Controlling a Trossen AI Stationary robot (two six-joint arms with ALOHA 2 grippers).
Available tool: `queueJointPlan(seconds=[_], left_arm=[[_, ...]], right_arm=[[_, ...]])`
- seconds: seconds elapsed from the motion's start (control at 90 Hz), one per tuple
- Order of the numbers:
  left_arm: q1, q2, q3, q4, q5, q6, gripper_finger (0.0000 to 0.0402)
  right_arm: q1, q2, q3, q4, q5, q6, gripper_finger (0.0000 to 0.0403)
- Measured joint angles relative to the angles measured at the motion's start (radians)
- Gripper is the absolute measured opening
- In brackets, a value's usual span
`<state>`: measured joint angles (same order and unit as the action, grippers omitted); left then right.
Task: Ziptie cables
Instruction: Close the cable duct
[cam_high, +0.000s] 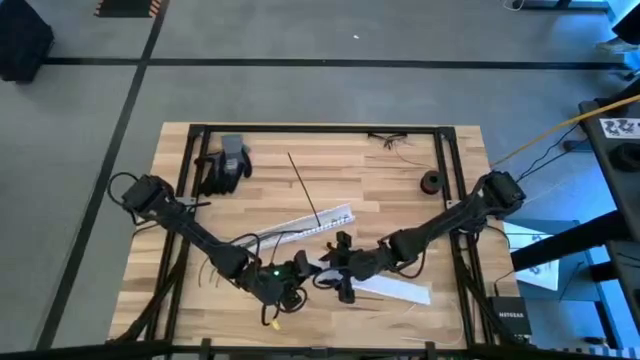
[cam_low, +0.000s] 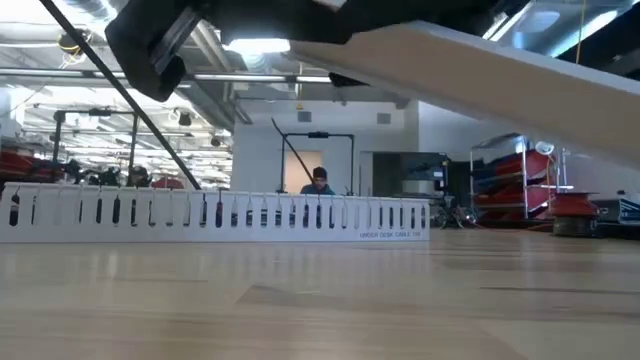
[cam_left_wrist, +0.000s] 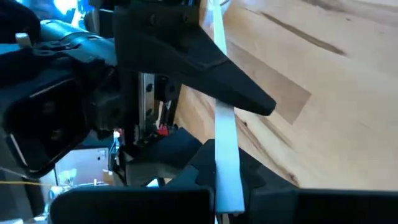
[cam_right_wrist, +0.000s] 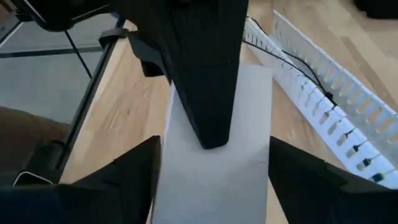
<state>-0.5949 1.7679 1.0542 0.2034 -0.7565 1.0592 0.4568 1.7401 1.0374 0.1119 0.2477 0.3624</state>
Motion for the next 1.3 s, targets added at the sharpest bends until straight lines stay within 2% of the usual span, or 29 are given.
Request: queueJointPlan(seconds=[0.211, 0.444, 0.744, 0.878, 1.033, 1.3], left_arm=[[-0.003, 0.0, 0.0, 0.0, -0.002, 0.054, 0.0001], [-0.003, 0.0, 0.0, -0.004, -0.009, 0.056, 0.0001], [-0.003, 0.0, 0.0, -0.007, 0.0, -0.042, 0.0028], [0.001, 0.0, 0.0, 0.002, 0.002, -0.195, 0.0049], [0.001, 0.001, 0.0, -0.005, 0.001, -0.387, 0.0092], [0.001, -0.001, 0.027, -0.232, 0.006, -0.844, 0.0171]], right_arm=[[-0.002, 0.0, 0.0, -0.017, -0.016, 0.008, 0.027], [-0.002, 0.0, 0.0, -0.027, -0.012, 0.018, 0.0222], [-0.002, -0.001, 0.001, -0.037, -0.005, 0.002, 0.0227], [-0.002, -0.002, 0.001, -0.042, -0.005, 0.0, 0.0222], [-0.001, -0.002, 0.002, -0.065, -0.005, -0.003, 0.0223], [-0.002, -0.001, 0.0, -0.109, -0.007, -0.005, 0.0222]])
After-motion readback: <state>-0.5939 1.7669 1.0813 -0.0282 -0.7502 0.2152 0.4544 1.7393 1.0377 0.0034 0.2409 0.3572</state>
